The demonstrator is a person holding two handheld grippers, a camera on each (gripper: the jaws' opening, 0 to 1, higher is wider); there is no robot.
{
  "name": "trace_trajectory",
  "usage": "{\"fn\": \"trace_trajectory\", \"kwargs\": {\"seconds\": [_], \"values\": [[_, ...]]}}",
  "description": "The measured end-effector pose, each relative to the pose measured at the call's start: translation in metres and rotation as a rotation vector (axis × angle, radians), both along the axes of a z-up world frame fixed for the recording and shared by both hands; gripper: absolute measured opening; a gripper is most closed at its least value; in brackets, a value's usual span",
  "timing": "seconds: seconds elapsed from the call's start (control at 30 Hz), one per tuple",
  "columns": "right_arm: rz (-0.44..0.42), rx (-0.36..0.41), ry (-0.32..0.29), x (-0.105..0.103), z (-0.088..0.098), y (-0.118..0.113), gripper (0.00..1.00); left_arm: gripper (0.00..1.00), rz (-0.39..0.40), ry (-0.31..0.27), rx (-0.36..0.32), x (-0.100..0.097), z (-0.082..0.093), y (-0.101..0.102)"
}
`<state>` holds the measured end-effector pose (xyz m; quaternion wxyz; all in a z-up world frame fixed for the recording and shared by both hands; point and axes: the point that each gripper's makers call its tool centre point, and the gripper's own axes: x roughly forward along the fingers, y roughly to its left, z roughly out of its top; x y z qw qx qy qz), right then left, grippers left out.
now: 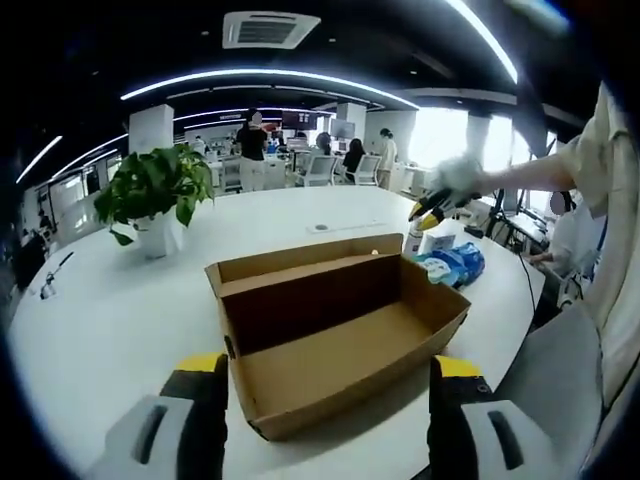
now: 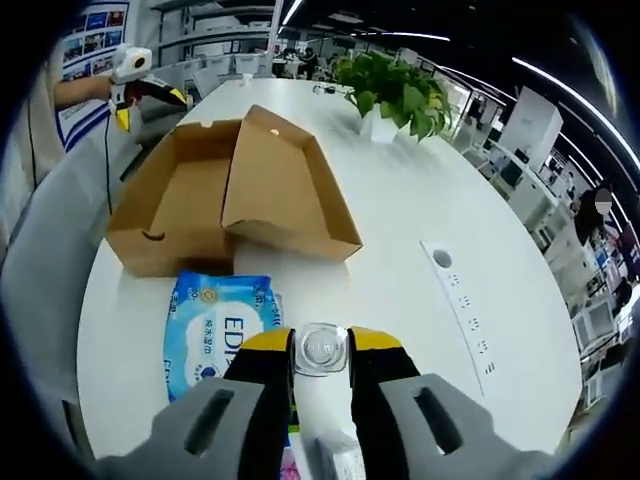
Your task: Operate the shoe box by opening the lid, removing the specified soft item, and placing it in the target area until the item is outside and the box remains undamaged.
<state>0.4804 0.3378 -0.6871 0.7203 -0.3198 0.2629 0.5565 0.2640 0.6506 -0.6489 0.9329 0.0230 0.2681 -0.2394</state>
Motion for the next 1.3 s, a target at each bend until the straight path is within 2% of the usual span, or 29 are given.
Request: {"fn": "trace_trajectory", "kwargs": {"seconds": [0.33, 0.57, 0.83, 0.93, 0.97, 1.03, 1.13, 1.23, 1.3], "values": [[0.071, -0.007, 0.007, 0.000, 0.000, -0.001, 0.18, 0.83, 0.004, 0.013, 0.000, 0.000, -0.003, -0.002], [0.072, -0.006, 0.011, 0.002, 0.000, 0.000, 0.20, 0.82, 0.022, 0.017, -0.002, 0.002, -0.004, 0.001], [0.063, 0.002, 0.002, 0.002, 0.006, 0.002, 0.25, 0.74, 0.042, 0.024, 0.013, 0.006, -0.008, 0.007], [0.041, 0.005, -0.006, 0.004, 0.011, 0.003, 0.27, 0.70, 0.071, 0.026, 0.017, 0.008, -0.009, 0.013], [0.001, 0.019, -0.001, 0.006, 0.014, 0.004, 0.26, 0.68, 0.076, 0.028, 0.020, 0.008, -0.009, 0.015], [-0.002, 0.025, -0.007, 0.006, 0.019, 0.006, 0.26, 0.66, 0.085, 0.031, 0.041, 0.008, -0.012, 0.019], [-0.060, 0.035, 0.005, 0.008, 0.023, 0.008, 0.30, 0.60, 0.093, 0.042, 0.071, 0.008, -0.018, 0.024], [-0.114, 0.045, 0.023, 0.010, 0.027, 0.012, 0.32, 0.52, 0.137, 0.072, 0.059, 0.008, -0.022, 0.031], [-0.129, 0.046, 0.022, 0.010, 0.029, 0.014, 0.34, 0.45, 0.154, 0.069, 0.071, 0.009, -0.023, 0.035]]}}
